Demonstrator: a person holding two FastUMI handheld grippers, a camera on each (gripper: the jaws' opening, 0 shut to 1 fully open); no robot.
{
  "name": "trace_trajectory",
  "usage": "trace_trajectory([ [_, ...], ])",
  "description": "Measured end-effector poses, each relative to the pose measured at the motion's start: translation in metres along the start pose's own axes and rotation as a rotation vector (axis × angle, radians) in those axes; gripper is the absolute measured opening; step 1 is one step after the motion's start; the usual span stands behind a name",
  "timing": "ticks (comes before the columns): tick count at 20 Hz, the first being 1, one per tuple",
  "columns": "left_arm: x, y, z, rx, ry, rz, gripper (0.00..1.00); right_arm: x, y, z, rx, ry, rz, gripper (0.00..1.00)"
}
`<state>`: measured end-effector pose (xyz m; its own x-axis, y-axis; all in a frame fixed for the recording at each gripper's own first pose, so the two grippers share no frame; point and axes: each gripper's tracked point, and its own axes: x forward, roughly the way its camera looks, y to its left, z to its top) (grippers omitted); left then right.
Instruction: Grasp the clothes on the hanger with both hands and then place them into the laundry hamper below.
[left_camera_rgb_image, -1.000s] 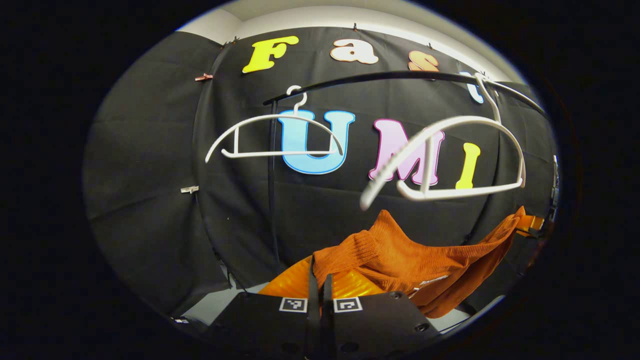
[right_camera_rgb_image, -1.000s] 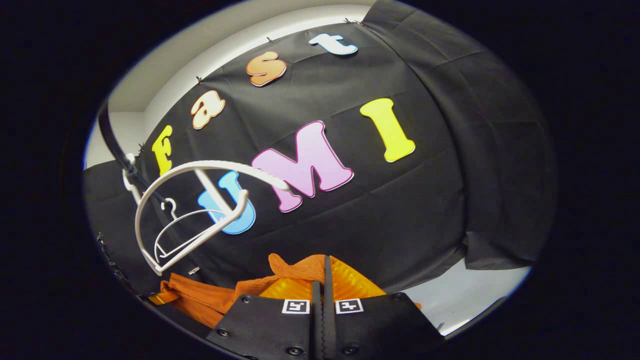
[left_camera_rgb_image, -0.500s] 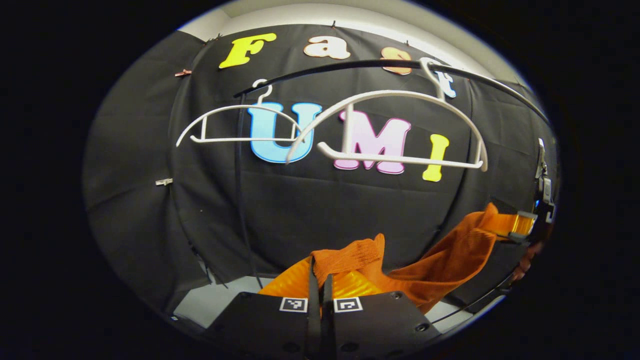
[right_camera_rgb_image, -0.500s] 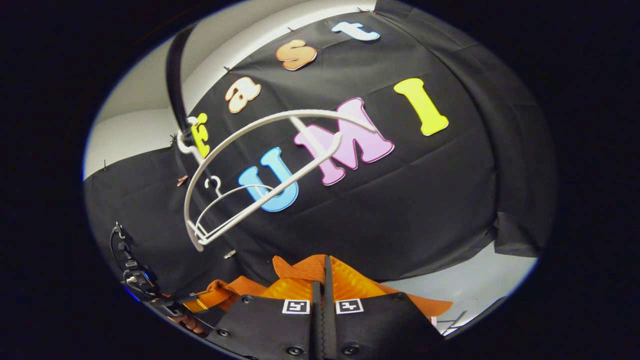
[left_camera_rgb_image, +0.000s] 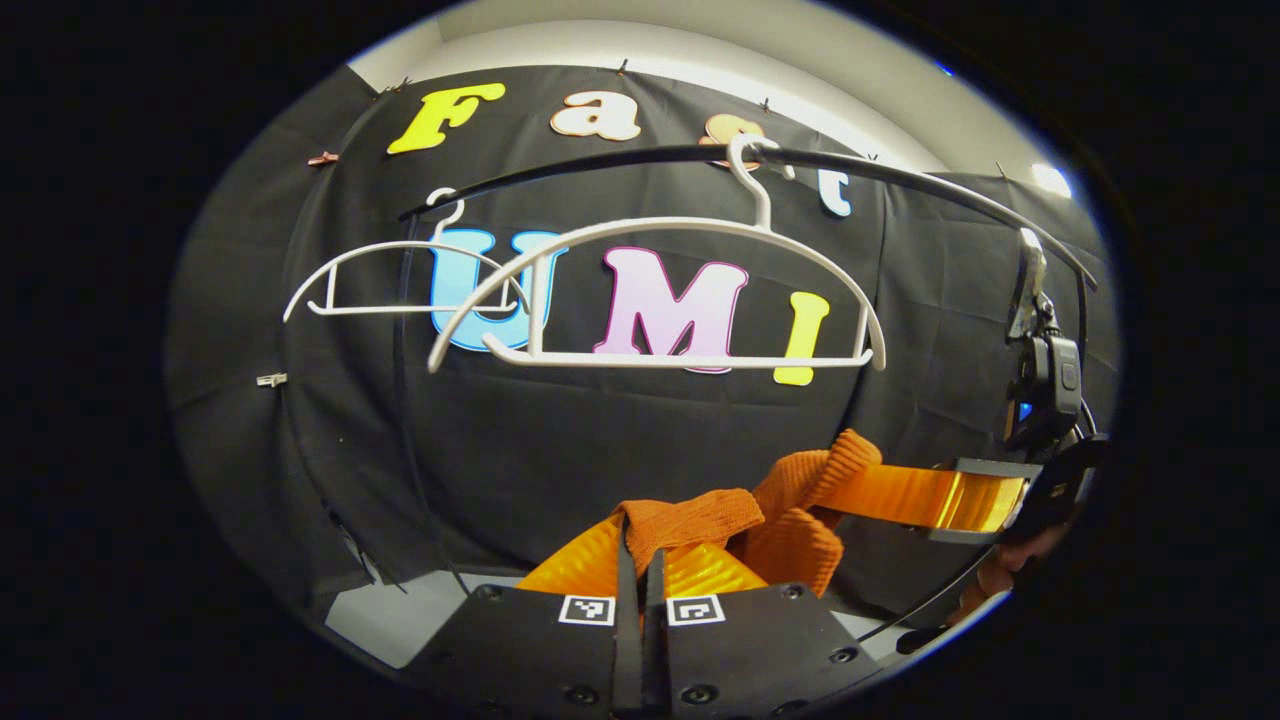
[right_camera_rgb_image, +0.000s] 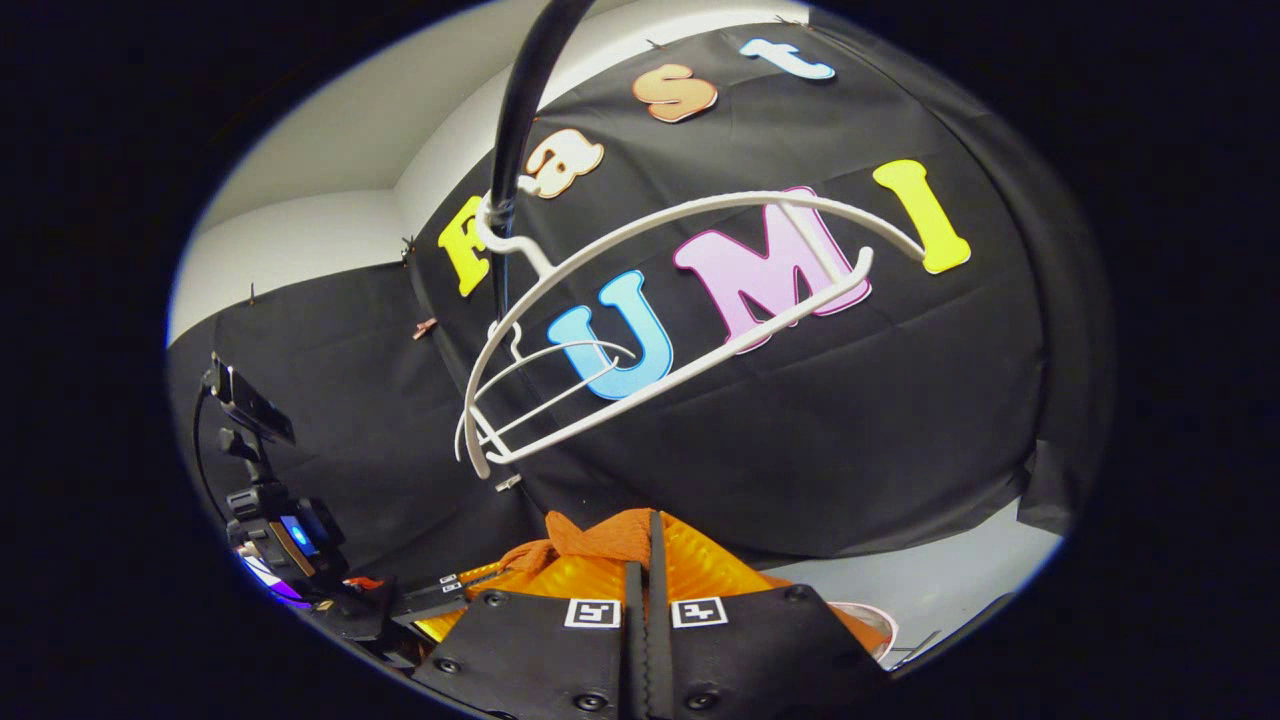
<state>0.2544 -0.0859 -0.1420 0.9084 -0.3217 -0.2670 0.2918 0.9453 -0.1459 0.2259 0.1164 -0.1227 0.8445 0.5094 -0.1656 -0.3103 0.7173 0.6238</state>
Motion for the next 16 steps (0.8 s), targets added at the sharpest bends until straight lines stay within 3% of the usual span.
trace_trajectory([
  [10,0.041,0.005,-0.109,-0.008,0.147,-0.017,0.05,0.023,-0.07,-0.093,0.001,0.172,-0.084,0.04],
  [16,0.074,0.013,-0.191,0.006,0.309,-0.013,0.05,0.035,-0.13,-0.163,-0.125,0.331,-0.206,0.04],
])
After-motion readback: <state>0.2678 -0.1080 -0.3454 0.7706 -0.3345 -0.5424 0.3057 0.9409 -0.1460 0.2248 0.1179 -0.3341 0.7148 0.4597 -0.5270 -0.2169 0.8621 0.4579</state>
